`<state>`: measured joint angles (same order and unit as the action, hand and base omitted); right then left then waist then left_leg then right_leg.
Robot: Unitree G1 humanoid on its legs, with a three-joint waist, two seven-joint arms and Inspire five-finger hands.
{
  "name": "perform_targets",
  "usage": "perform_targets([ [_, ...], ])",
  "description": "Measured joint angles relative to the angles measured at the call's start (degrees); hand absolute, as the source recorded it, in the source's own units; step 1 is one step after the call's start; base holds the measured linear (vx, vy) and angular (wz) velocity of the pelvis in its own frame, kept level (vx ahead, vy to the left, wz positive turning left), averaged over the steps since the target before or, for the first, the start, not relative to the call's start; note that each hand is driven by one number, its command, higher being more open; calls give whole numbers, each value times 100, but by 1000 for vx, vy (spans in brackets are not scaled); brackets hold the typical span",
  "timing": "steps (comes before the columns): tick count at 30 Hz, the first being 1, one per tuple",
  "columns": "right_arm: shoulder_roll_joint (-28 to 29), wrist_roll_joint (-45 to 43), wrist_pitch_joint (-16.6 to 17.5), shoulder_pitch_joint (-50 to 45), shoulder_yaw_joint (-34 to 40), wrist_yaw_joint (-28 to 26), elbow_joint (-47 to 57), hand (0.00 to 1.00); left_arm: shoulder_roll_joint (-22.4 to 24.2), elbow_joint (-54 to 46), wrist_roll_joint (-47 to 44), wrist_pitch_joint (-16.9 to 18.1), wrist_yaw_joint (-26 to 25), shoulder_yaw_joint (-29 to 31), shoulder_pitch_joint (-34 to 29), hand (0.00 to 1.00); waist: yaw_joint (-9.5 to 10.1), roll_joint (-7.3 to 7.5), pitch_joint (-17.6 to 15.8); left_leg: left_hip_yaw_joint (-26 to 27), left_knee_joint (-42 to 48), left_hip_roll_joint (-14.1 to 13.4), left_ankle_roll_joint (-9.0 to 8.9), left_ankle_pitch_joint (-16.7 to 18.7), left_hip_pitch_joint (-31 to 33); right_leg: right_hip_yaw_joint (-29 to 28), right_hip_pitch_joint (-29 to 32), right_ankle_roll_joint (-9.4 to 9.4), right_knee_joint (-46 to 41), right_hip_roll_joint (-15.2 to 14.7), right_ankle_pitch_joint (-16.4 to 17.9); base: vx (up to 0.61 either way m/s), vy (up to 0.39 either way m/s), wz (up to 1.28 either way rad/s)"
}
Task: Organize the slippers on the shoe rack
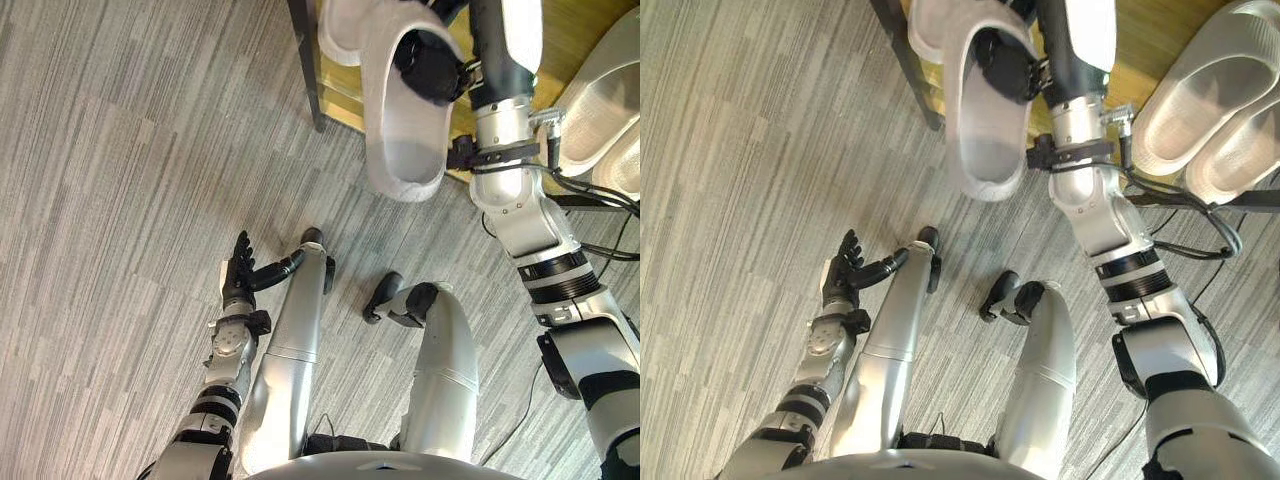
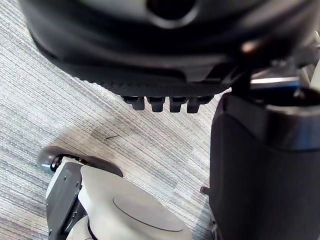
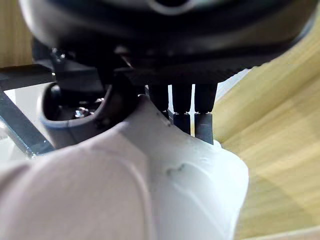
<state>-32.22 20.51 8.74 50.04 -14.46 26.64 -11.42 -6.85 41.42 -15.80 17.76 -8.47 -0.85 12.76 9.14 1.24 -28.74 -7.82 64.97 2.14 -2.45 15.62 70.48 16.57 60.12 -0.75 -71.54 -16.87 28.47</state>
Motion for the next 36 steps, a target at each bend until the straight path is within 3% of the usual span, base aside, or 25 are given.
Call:
perform_targets([
  [8,68,432,-77,429,112,553,-585,0,66,-25,8,99,-118,-55,23,100,10,24,13,-55,-77,136,-34,-93,153,75,139,37,-68,-157,46,42,3,11],
  [23,137,424,43,1219,-28,780,-1584,0,72,-24,7,127,-216,-105,105,100,75,61,90,-79,-212,149,-127,-364,396,111,480,141,-187,-211,-9,-4,3,3],
  [32,311,417,-414,1133,77,881,-1048,0,63,-22,7,124,-282,-105,109,100,45,61,96,-85,-176,122,-149,-383,382,111,477,168,-237,-188,-22,17,-4,0],
  [36,483,404,-548,984,745,1031,-836,0,70,-22,12,96,-284,-113,122,100,62,60,96,-80,-157,125,-149,-383,368,102,460,170,-256,-192,-21,28,6,0],
])
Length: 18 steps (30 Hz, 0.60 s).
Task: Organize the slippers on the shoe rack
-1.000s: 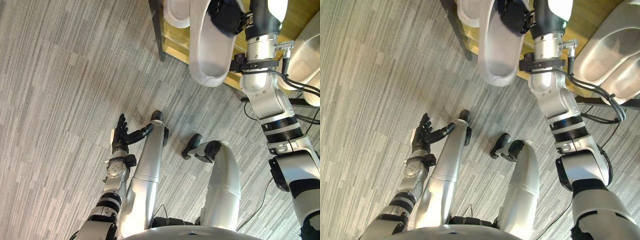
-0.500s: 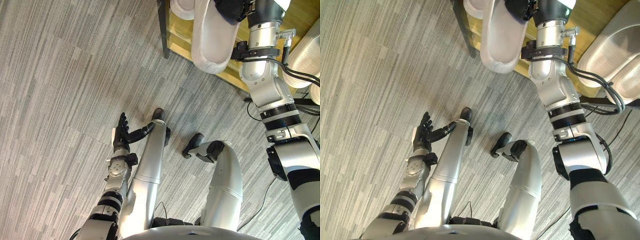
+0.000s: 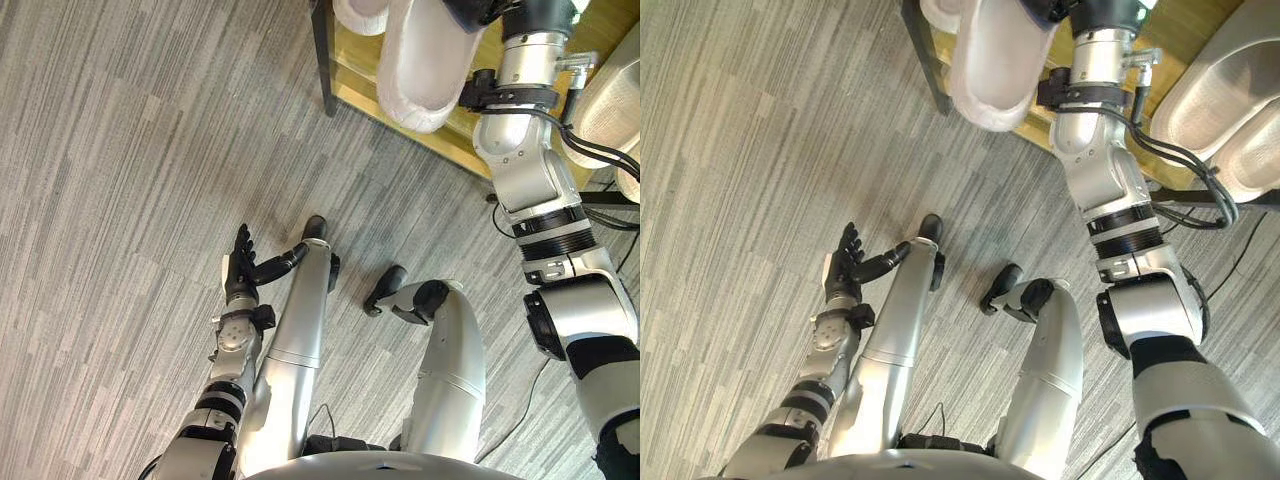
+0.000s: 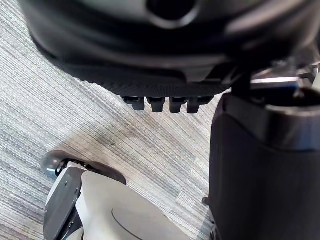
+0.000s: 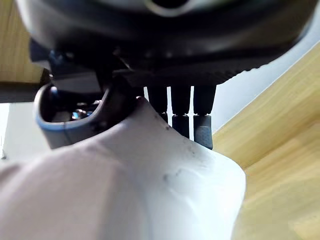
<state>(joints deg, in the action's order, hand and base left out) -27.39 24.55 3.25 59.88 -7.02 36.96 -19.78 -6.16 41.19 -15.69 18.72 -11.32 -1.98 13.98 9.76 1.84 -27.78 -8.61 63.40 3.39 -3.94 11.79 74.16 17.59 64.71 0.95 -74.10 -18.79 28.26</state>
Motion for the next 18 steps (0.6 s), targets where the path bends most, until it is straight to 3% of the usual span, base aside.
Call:
perform_targets([
  [4,40,-1,-46,-216,366,141,142,0,-9,15,0,-44,-72,2,0,100,-22,-2,1,16,2,-4,-5,5,-90,-17,-73,17,-9,1,5,19,1,-1],
  [18,97,-2,-52,-495,358,209,234,0,-1,69,2,-127,-122,69,-1,100,-2,-4,71,20,2,-135,-41,36,-139,-23,-85,62,14,119,21,28,-14,-3],
])
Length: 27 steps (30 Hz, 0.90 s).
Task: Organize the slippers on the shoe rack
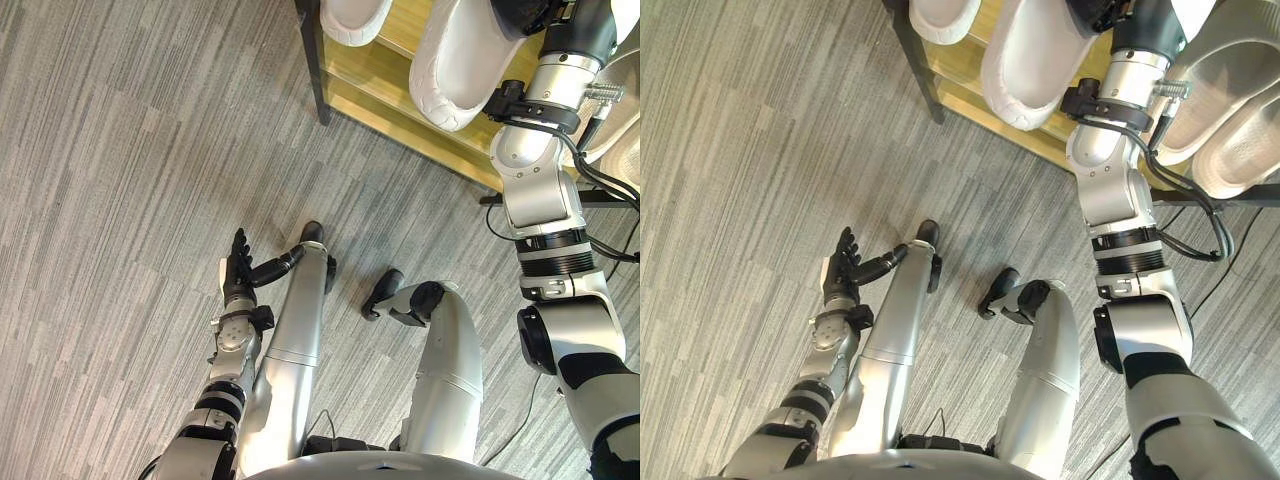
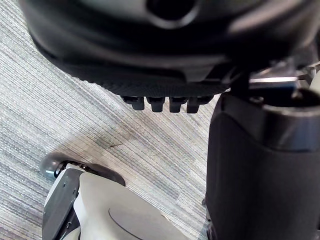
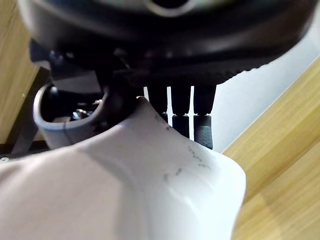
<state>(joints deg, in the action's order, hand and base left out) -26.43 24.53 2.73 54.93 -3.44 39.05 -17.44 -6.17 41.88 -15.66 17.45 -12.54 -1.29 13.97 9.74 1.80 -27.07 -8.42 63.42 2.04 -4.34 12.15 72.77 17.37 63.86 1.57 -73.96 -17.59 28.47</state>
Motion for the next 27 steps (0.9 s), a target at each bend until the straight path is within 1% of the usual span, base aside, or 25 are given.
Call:
perform_targets([
  [3,-95,0,0,160,-52,-26,-432,0,1,8,-1,0,1,0,0,100,10,-2,8,0,0,-15,-1,1,8,2,10,0,7,14,0,9,-3,-1],
  [5,-263,-5,-10,384,-308,-97,-928,0,1,9,-2,8,1,-1,0,100,17,-5,14,-5,-1,-18,-1,1,36,9,34,1,8,17,-1,0,0,0],
  [8,-336,-6,-11,647,-570,-183,-1334,0,2,9,-5,28,5,-2,1,100,26,-6,15,-11,-1,-17,-2,0,81,17,72,27,7,17,-14,24,-4,1],
  [12,-375,-7,-19,1051,-935,-288,-1896,0,13,9,-5,123,35,-50,18,100,86,-17,28,-50,17,-9,-6,-2,175,74,126,35,4,7,-12,37,-2,4],
  [13,-383,-8,-19,1147,-1012,-301,-2042,100,16,9,-5,124,38,-77,31,100,111,-18,28,-56,20,-1,-7,-3,186,85,127,39,0,-2,-9,38,1,5],
  [18,-435,-65,-21,1552,-1241,-346,-2494,100,17,9,-7,124,40,-131,49,100,141,-20,29,-65,40,36,-7,-3,203,102,123,32,-37,-44,18,18,11,3],
  [27,-447,-213,-41,1689,-1374,-354,-2625,100,17,9,-9,124,33,-179,63,100,160,-20,30,-69,19,58,-11,-6,205,115,117,45,-25,-64,19,27,0,1],
])
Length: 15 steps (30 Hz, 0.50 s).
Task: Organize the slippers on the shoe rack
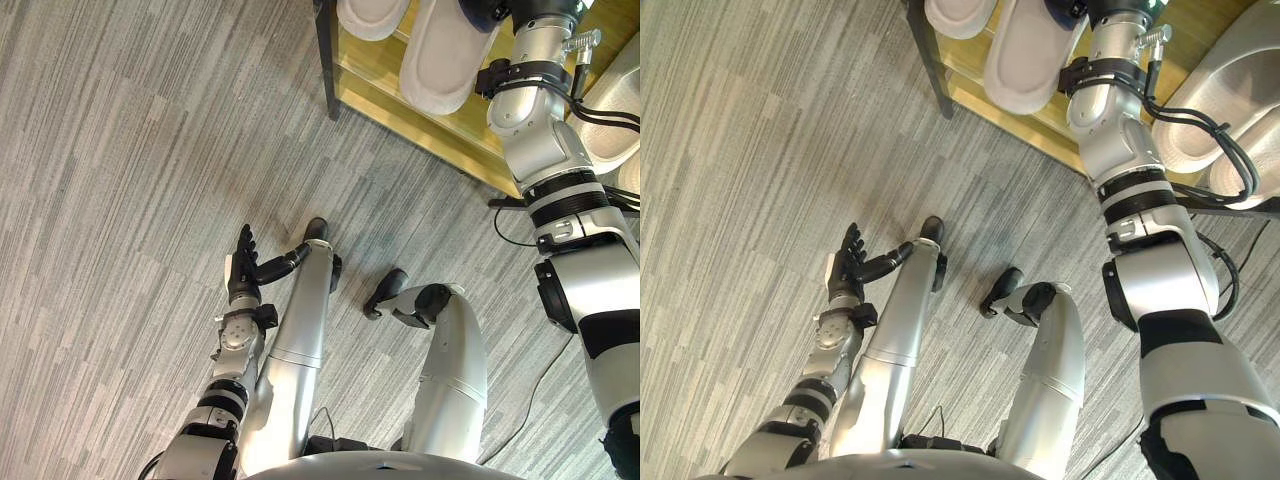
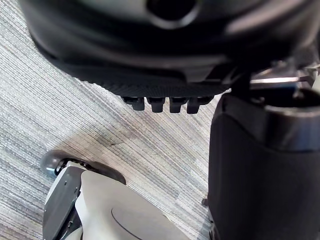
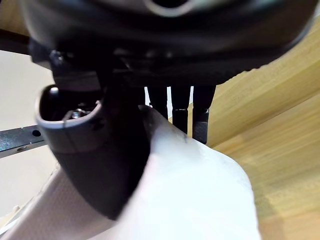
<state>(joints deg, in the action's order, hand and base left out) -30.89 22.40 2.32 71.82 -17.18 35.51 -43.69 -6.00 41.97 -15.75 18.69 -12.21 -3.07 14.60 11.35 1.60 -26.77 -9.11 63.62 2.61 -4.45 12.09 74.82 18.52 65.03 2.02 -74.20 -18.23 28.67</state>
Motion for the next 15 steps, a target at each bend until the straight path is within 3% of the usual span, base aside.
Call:
perform_targets([
  [15,296,-26,-91,-257,102,-158,446,100,-33,120,0,-61,-117,7,17,100,-72,3,3,21,-35,-91,1,2,-234,-6,-225,-20,94,86,-8,18,2,-2],
])
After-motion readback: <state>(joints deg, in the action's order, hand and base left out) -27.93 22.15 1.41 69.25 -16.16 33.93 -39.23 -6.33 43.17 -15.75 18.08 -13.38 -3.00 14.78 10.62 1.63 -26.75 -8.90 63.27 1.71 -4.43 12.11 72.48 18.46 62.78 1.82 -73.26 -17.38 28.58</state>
